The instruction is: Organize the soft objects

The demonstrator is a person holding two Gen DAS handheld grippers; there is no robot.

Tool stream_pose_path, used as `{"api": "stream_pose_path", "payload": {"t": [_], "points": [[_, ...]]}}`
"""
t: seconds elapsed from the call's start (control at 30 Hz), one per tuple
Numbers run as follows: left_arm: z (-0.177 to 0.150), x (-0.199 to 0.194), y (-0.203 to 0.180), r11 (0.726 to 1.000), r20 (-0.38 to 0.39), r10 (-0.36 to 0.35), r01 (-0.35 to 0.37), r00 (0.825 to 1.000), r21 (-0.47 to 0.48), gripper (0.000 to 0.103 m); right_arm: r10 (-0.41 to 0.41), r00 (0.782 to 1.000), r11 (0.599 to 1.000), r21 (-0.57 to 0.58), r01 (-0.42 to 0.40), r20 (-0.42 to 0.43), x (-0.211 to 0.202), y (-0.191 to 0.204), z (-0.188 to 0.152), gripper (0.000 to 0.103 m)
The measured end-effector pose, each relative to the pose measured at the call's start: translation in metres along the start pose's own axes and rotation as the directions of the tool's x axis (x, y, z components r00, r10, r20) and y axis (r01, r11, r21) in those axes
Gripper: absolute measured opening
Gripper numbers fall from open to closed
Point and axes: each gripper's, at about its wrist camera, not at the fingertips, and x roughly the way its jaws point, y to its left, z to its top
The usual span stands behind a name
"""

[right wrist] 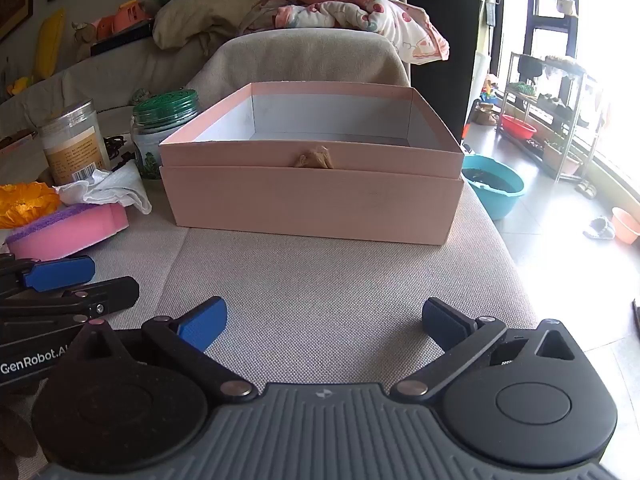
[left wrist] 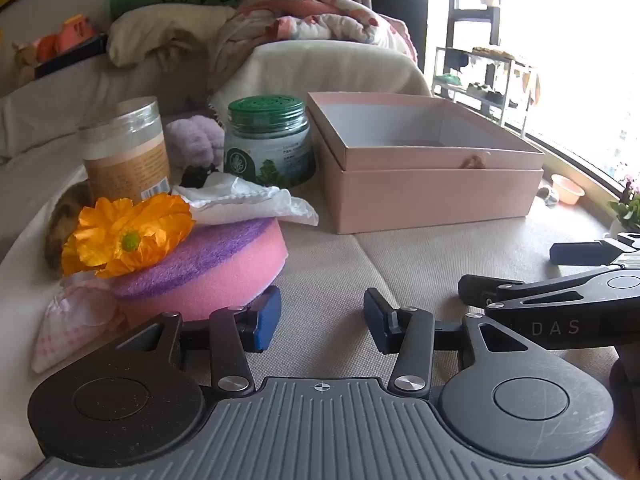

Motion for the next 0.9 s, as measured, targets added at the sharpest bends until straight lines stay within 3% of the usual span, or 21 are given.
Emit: {"api": "stream_pose_path", "payload": {"t": [0.9], "points": [[0.0001, -0.0005, 0.0024, 1.0, 0.001, -0.003, 0.003, 1.0, -0.005, 0.051, -0.001, 1.0, 1.0, -0.001, 0.001, -0.001, -0.0001, 0.0002, -0.0001, 0.103]]}}
